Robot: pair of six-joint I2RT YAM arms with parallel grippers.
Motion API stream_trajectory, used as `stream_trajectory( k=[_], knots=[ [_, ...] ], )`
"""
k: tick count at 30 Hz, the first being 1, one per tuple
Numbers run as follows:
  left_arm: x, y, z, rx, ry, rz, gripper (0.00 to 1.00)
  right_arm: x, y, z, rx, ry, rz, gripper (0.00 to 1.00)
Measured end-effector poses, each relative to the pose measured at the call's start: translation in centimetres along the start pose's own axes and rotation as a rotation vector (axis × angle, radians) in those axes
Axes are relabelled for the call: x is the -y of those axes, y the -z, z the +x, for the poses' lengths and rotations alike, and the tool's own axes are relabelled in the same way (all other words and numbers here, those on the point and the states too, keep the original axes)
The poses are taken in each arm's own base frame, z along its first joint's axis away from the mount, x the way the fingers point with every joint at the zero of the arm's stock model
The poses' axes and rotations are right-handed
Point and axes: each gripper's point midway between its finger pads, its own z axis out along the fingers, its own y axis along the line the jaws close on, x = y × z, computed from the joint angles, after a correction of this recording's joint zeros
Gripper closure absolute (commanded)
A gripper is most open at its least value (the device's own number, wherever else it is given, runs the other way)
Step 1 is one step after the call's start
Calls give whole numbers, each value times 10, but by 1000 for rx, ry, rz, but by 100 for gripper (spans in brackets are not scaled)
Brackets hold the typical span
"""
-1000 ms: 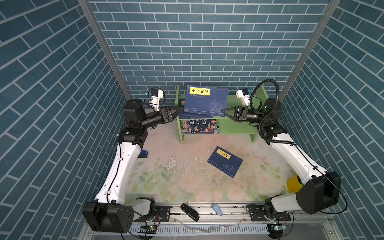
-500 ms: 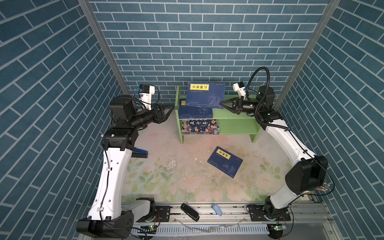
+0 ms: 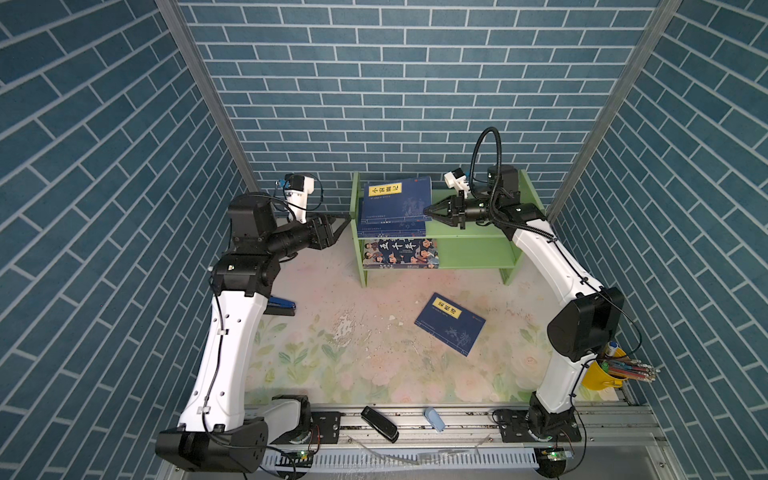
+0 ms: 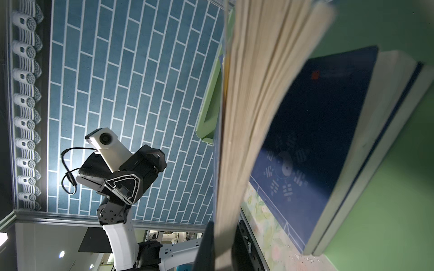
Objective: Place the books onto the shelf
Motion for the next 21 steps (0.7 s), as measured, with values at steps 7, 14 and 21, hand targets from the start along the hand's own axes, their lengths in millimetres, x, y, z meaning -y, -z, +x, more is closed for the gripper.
stream_trajectory(
  k=[7,14,21],
  knots=[
    [-6,-4,9,-14,20,-4,42,18,-7,5,-19,-62,49,100],
    [-7,-6,9,-10,48,0,40,17,-6,3,-10,-70,70,94],
    [-8,-6,7,3,70,-1,38,19,-5,3,-5,-58,87,74]
  ],
)
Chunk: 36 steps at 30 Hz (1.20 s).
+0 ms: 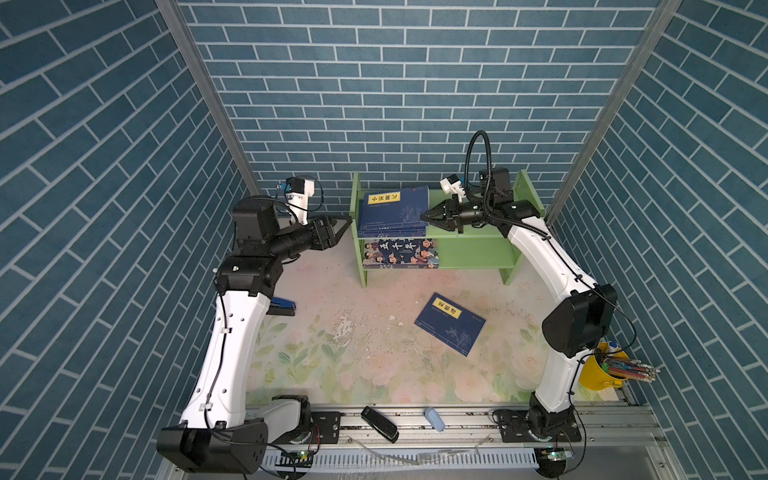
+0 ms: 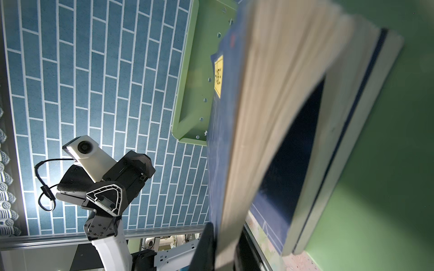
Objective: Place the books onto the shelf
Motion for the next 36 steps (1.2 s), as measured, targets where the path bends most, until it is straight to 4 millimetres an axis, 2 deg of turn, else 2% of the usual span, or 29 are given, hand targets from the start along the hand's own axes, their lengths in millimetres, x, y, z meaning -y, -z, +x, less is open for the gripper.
stream_trajectory(
  k=[4,15,19,24,36],
  knots=[
    [-1,0,-1,5,20,-8,36,5,-1,0,-4,-4,15,69],
    [-4,-1,4,0,45,-8,35,21,0,-5,3,3,124,62],
    [-5,-1,6,-4,49,-10,35,22,6,-7,20,31,185,62],
    [-6,-2,7,-5,52,-10,34,27,11,-8,35,57,246,69],
    [-6,-2,7,-1,50,-8,33,33,10,-9,38,70,273,73]
  ],
)
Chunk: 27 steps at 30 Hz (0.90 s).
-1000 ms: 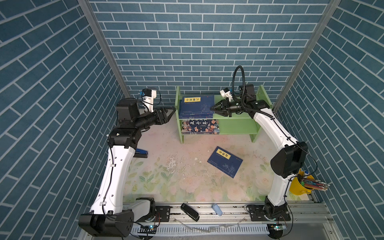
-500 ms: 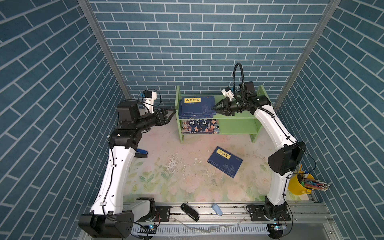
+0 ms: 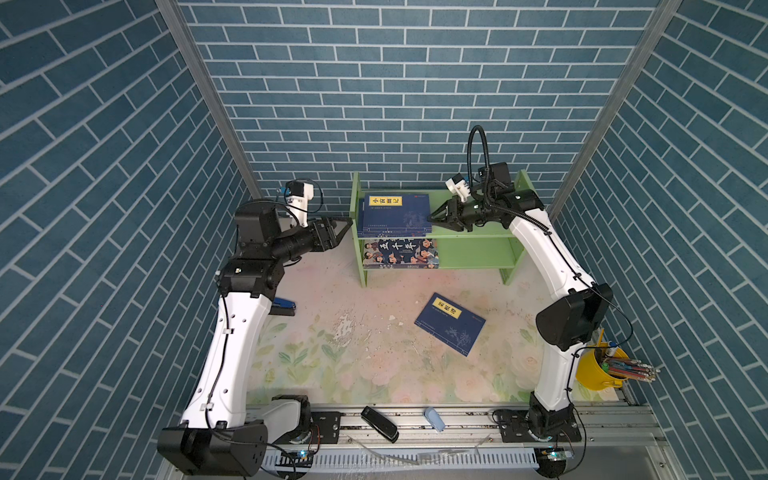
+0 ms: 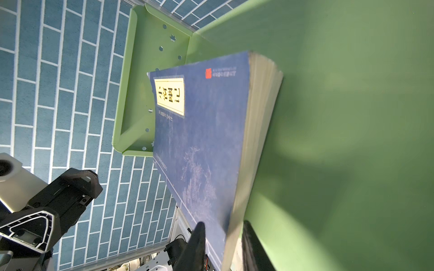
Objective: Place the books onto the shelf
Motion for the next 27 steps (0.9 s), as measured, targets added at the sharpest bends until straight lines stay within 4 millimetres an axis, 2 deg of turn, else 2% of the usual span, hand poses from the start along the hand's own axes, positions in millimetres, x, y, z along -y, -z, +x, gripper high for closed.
stream_trajectory(
  k=[8,16,27],
  knots=[
    [-1,0,1,1,-2,0,33,7,-9,-2,-8,-5,15,77],
    [-2,-1,4,-6,4,0,31,1,-7,-6,4,26,23,93],
    [-3,-2,6,-11,6,4,30,-2,-9,-6,-5,37,31,97]
  ],
)
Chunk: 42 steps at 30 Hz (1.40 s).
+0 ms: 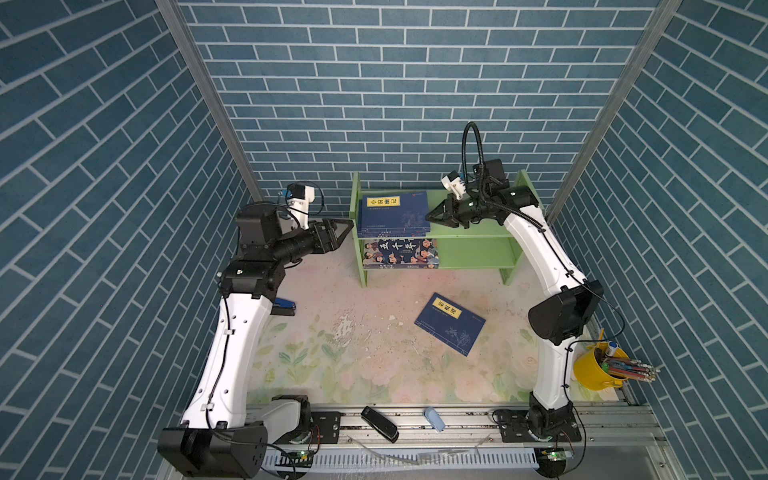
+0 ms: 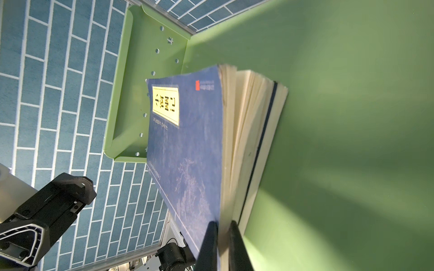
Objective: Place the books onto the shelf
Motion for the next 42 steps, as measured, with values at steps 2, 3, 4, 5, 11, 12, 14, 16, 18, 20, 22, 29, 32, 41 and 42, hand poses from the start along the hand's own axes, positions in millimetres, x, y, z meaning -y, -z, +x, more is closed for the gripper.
stream_trajectory(
  k=[2,3,4,5,11,12,14,16,18,20,22,29,32,41,42],
  knots=[
    [0,0,0,1,-1,0,30,-1,-1,1,-4,0,0,96],
    [0,0,0,1,-1,1,30,-1,-1,1,-5,0,0,96],
    [0,0,0,2,-2,1,30,-2,-1,1,-4,1,1,96],
    [0,0,-1,3,-2,1,30,-3,-1,1,-4,2,2,96],
    [0,0,-1,3,-4,1,30,-4,-3,3,-6,5,9,96],
    [0,0,-1,3,-6,1,30,-4,-3,3,-7,4,10,96],
    [0,0,-1,4,-12,0,30,-3,-4,3,-8,4,11,96],
    [-1,0,-1,6,-23,-5,30,-3,-5,3,-9,3,12,96],
    [-2,0,-2,8,-43,-13,30,-3,-5,3,-10,3,12,96],
    [-4,0,-2,9,-70,-24,30,-3,-5,3,-9,3,12,96],
    [-7,0,-1,7,-108,-41,30,-3,-6,3,-10,4,12,97],
    [-23,-1,4,-8,-234,-111,30,-4,-7,4,-10,6,10,96],
    [-32,-5,13,-27,-249,-126,30,-6,-7,3,-8,9,8,96],
    [-54,-18,30,-57,-311,-143,30,-3,-8,1,0,1,26,74],
    [-56,-20,32,-62,-320,-140,30,-2,-8,1,4,1,34,72]
  ],
)
